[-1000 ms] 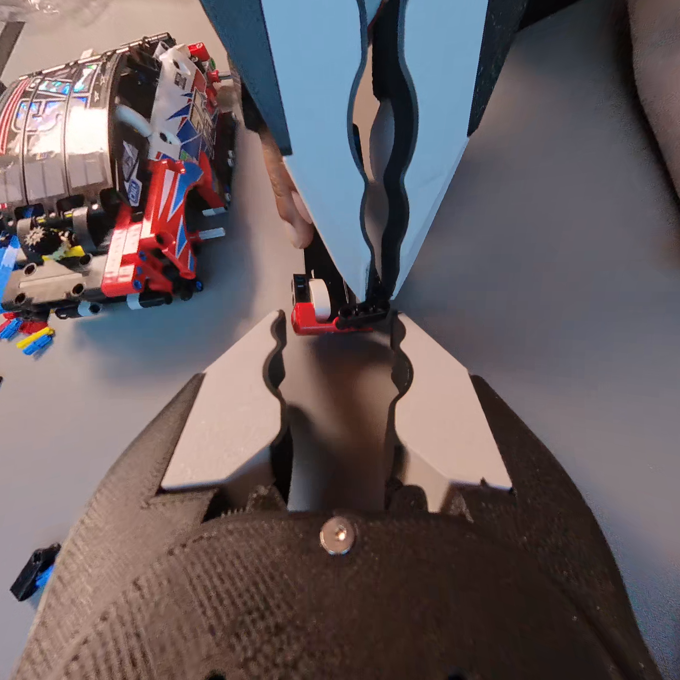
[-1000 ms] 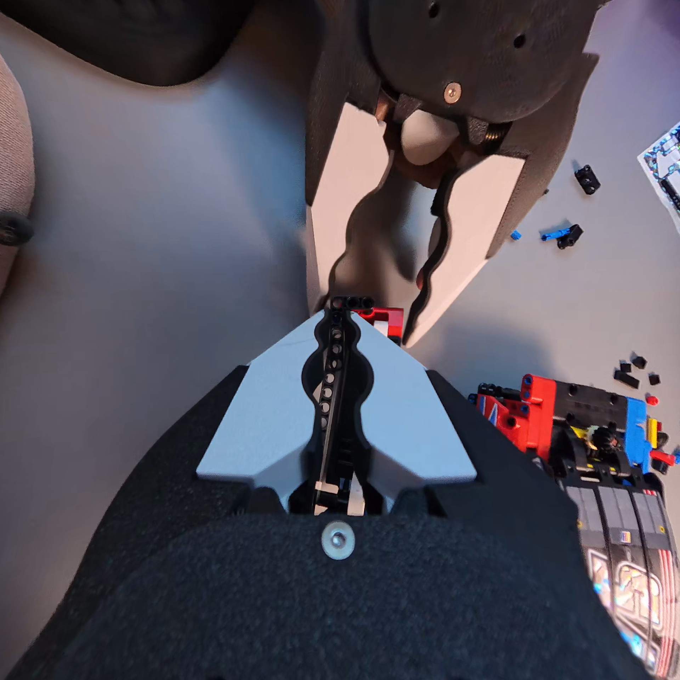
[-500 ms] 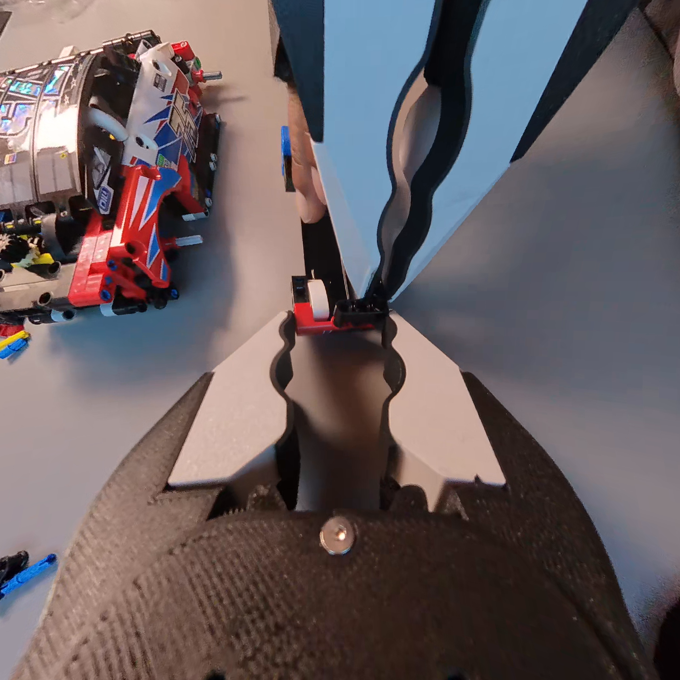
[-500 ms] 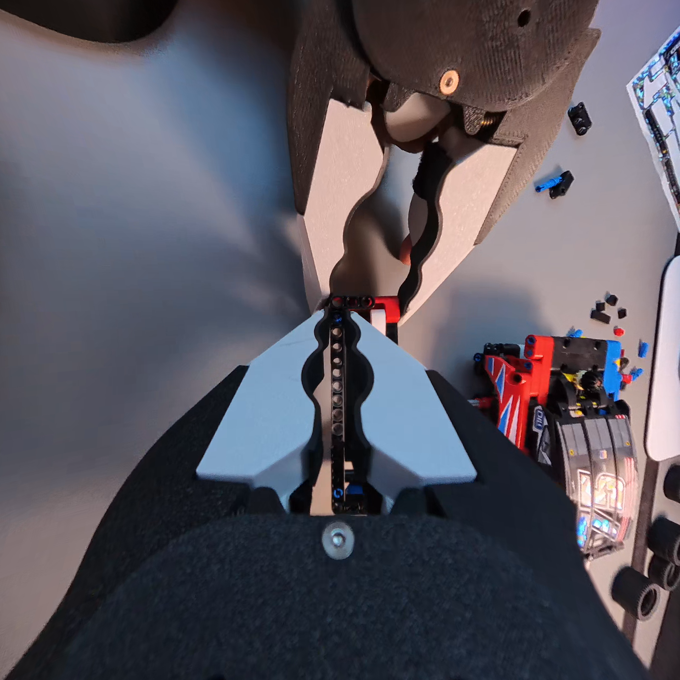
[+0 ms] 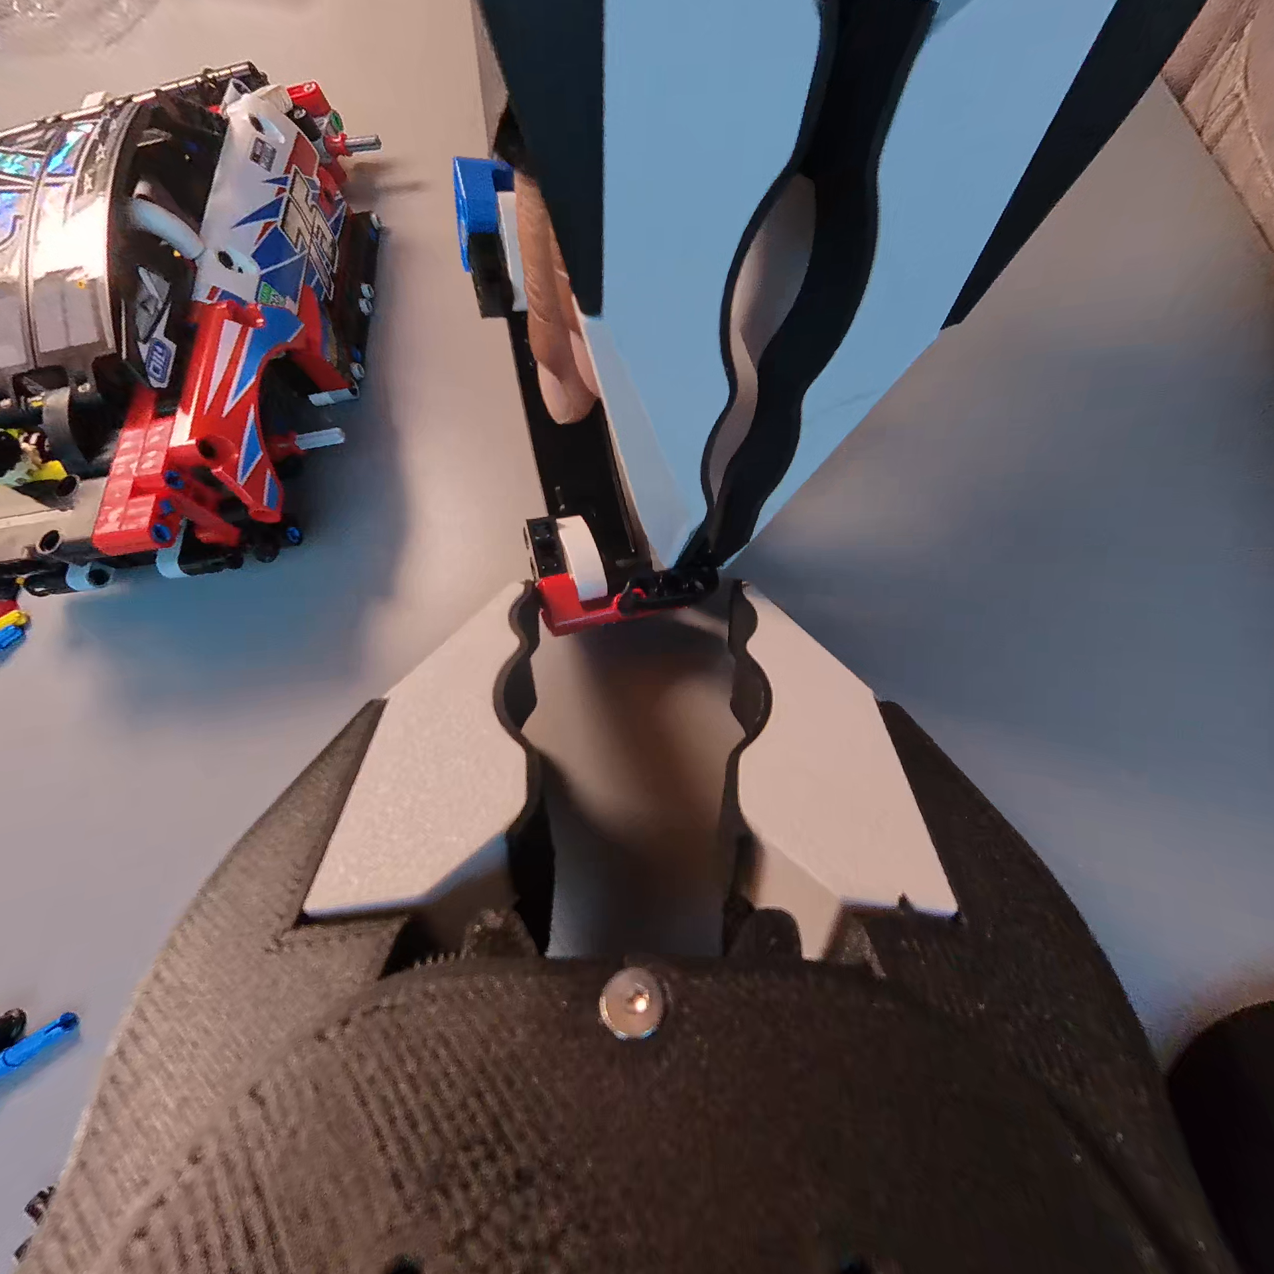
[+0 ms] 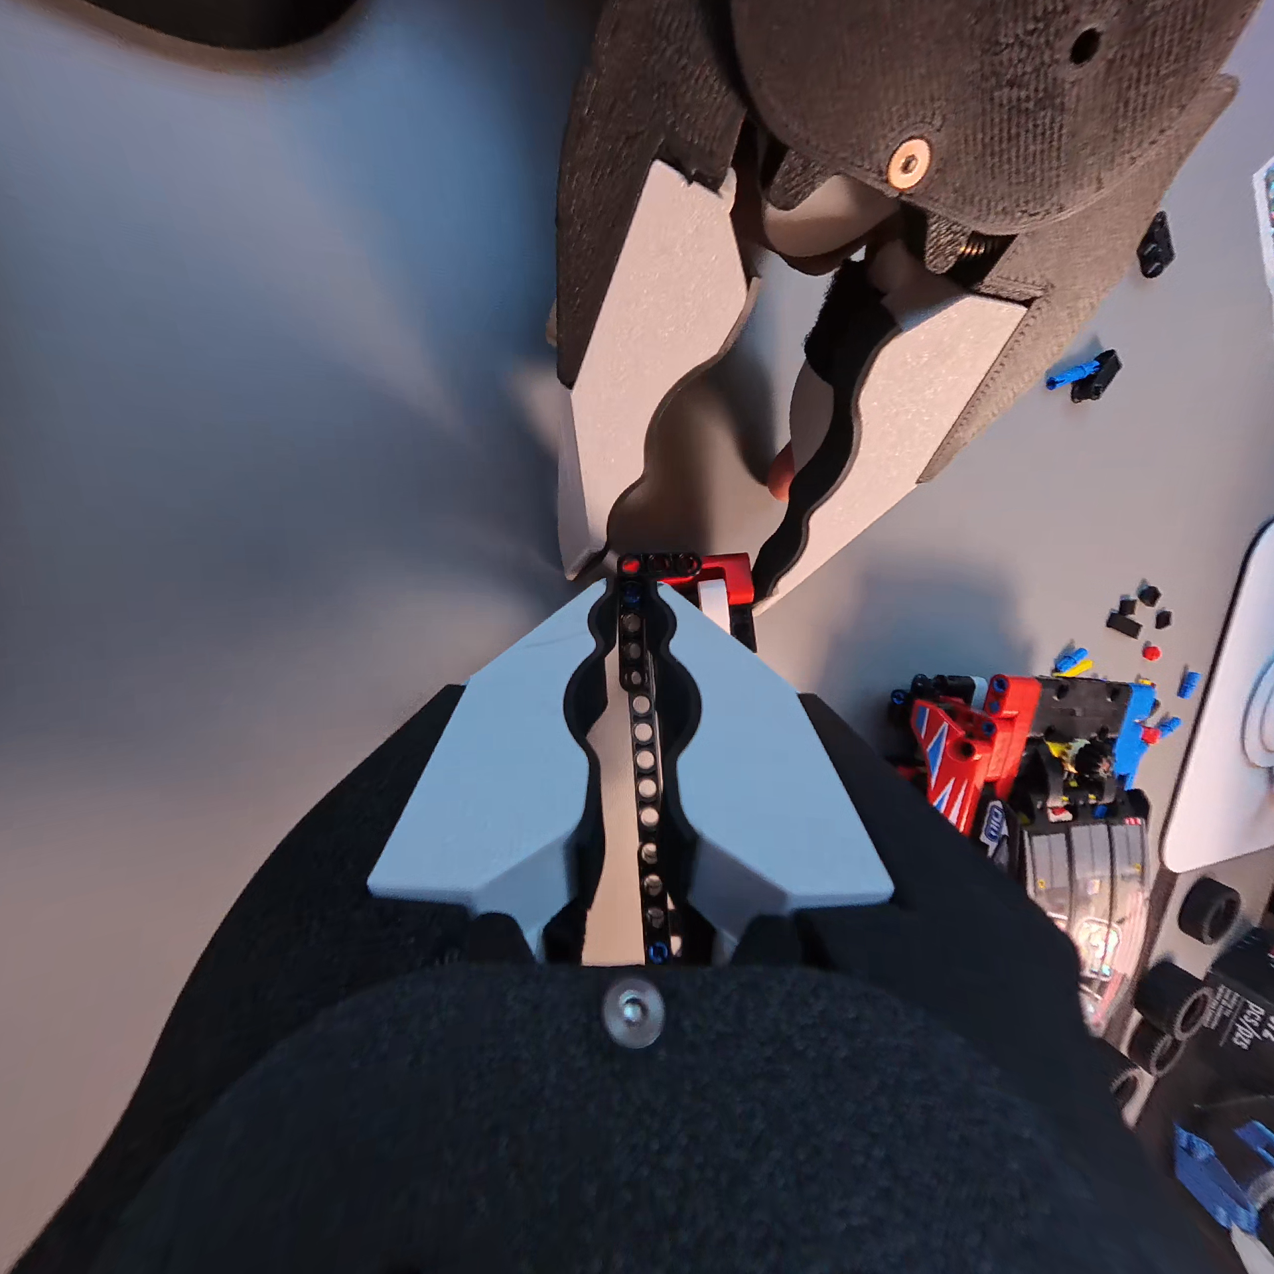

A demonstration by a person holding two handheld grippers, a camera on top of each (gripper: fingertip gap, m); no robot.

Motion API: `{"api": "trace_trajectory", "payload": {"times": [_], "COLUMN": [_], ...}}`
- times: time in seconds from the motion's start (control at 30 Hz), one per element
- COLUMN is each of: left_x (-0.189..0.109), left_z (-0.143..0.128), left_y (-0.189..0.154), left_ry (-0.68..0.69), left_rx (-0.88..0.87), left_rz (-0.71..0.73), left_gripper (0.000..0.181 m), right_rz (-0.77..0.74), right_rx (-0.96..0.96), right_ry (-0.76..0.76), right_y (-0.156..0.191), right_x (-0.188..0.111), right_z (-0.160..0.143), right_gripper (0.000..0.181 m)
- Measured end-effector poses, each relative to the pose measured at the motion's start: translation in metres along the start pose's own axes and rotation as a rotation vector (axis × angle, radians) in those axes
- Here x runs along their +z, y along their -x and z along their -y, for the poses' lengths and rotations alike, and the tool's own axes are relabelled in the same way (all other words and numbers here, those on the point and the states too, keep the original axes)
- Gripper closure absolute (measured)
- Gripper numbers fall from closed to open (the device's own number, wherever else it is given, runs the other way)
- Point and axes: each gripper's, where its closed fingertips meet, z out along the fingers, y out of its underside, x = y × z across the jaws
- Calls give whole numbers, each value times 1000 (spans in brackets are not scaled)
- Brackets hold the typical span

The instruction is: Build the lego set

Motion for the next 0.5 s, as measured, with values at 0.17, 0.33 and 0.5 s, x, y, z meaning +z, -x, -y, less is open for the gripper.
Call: {"api": "trace_trajectory", "payload": {"times": [0.17, 0.33, 0.5], "left_x": [0, 1, 2], "left_z": [0, 2, 3], "left_y": [2, 0, -4], "left_ry": [-1, -5, -10], "left_rx": [7, 30, 61], "left_rz": [20, 22, -11], "left_gripper": [130, 132, 141], "right_rz": [16, -9, -19], "right_rx": [24, 31, 56], "right_ry": [-65, -111, -175], "right_y": [1, 3, 6], "right_x": [1, -1, -12], "right_z": [2, 2, -8], "right_gripper": [176, 176, 160]}}
